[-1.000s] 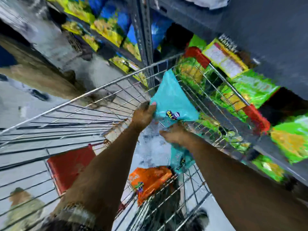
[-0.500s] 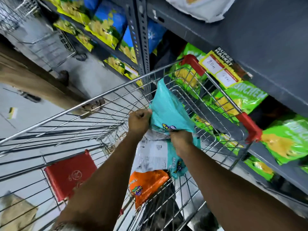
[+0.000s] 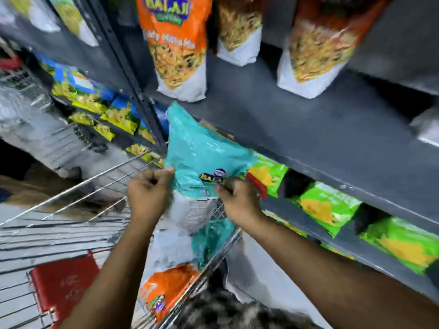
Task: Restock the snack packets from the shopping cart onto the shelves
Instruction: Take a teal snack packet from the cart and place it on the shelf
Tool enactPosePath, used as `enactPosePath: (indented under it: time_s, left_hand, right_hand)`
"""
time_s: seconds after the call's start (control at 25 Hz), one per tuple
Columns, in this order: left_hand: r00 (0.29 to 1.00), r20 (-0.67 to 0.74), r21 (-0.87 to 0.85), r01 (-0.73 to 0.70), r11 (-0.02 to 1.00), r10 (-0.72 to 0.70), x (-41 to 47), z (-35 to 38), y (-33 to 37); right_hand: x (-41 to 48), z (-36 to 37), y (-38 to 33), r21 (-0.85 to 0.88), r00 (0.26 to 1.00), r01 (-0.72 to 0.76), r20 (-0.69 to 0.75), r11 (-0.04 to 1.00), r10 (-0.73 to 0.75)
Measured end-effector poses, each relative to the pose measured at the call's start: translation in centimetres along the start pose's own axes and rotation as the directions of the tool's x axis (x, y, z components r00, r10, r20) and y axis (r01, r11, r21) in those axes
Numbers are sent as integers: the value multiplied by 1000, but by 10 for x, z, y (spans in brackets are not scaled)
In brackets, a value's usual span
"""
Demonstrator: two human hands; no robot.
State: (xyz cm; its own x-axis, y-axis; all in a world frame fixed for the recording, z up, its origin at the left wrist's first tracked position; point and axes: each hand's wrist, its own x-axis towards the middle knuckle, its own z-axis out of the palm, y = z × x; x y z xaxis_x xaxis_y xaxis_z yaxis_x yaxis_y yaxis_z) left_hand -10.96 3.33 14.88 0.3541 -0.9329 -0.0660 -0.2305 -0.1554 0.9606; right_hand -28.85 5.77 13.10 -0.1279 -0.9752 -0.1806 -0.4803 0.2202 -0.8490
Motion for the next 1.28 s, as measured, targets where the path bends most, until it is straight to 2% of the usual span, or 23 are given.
enactPosePath:
  time_s: [0.08,0.16,0.24,0.32,0.44,0.56,0.68,0.8,0.88,0.96,1.08,1.2,1.28]
  left_hand:
    - [998,-11,-65,-68,996,68,-23,16,39]
    - [989,-32,-122,-148,981,145,-50,40,79]
    - [978,-7,-225,-207,952,211,-86,77,113]
    - [975,60,-379,-178,908,216,-122,119,137]
    - [952,206,-553,-78,829,227,-176,207,153]
    - [894,380,-563,19,826,238,-240,308,161]
    - [812,534,-504,80,860,237,-302,394,172]
    - [689,707,-412,219,884,159,-345,457,193]
    - [600,789,-346,260,901,130,-365,487,206]
    - [553,821,-318,234,919,144,-378,508,209]
    - [538,828,-335,254,907,155,-380,522,197]
    - [519,841,-343,290,894,154,-379,521,191]
    - [498,846,-349,252,902,189,-382,513,194]
  right_hand:
    - [-16,-45,-15,51,993,108,-61,993,-105]
    - [-33,-96,-20,177,969,211,-168,961,-182]
    - [-54,-152,-14,318,931,290,-313,903,-188]
    - [-70,-199,-1,375,875,367,-449,851,-180]
    - [-91,-272,37,345,717,444,-690,827,-97]
    - [-110,-346,91,349,523,465,-850,813,66]
    - [-129,-415,153,320,328,414,-926,852,189]
    - [-147,-476,197,346,235,386,-933,855,272]
    - [-158,-511,214,342,198,399,-938,851,284]
    - [-164,-533,228,321,211,419,-944,849,253]
    - [-161,-541,239,312,236,436,-945,844,228]
    - [-156,-534,242,307,213,443,-949,842,234]
    - [-158,-532,237,299,177,418,-953,858,245]
